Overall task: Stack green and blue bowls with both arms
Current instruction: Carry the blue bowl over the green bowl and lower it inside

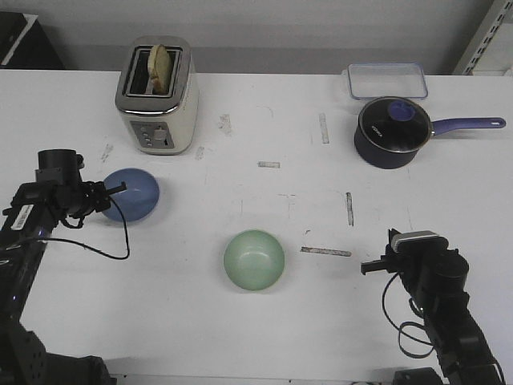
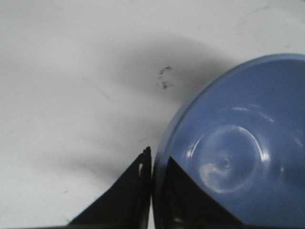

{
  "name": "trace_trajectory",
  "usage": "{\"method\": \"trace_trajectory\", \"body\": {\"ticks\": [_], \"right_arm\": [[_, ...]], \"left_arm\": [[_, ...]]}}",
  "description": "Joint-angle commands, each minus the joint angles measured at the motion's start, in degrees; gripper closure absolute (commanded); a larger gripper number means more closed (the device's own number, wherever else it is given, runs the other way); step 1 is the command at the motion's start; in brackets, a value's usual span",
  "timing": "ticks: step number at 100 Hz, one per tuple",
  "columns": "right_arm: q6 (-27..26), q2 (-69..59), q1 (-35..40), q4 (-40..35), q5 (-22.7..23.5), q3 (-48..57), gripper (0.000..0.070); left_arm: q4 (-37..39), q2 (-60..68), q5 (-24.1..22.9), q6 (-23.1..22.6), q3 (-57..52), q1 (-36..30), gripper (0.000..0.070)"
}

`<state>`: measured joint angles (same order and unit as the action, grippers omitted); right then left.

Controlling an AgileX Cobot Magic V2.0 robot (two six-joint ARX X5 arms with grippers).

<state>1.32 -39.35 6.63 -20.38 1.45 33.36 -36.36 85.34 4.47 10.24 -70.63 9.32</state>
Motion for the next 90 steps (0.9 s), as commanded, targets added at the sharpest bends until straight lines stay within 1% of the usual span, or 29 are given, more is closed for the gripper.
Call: {"method": "trace_trajectory", "body": {"ticks": [1,7,14,28,46,56,67,79,90], "right_arm": [[0.50,-0.11,0.00,0.66,0.02,0.66,0.0696],[0.50,-0.11,0.00,0.66,0.02,0.66,0.0696],[0.48,-0.11,0.00,0.66,0.02,0.66,0.0696],[0.48,-0.11,0.00,0.66,0.02,0.66,0.0696],[0.48,-0.11,0.04,0.66,0.02,0.66,0.0696],[0.46,-0.11,0.04,0.66,0.04,0.66,0.0696],[0.46,-0.11,0.04,0.63,0.04,0.66,0.0696],[0.44,-0.11,0.11,0.59,0.04,0.66,0.0696],[0.44,-0.11,0.15,0.35,0.07,0.66,0.0696]], "left_arm": [[0.07,-2.73,3.26,0.39,-1.75,-0.85,0.0700],[-0.37,-5.51,6.03,0.42,-1.75,-2.14,0.0700],[-1.51,-8.59,8.09,0.42,-1.75,-4.57,0.0700],[-4.85,-13.00,9.18,0.42,-1.75,-12.79,0.0700],[-8.57,-13.81,9.16,1.53,-1.75,-26.75,0.0700],[-7.65,-12.35,9.11,1.64,-1.75,-34.12,0.0700],[-5.25,-9.29,9.09,2.93,-1.75,-39.71,0.0700],[-2.34,-4.87,9.07,3.10,-1.75,-42.97,0.0700],[0.72,-0.96,9.07,4.96,-1.75,-44.13,0.0700]]}}
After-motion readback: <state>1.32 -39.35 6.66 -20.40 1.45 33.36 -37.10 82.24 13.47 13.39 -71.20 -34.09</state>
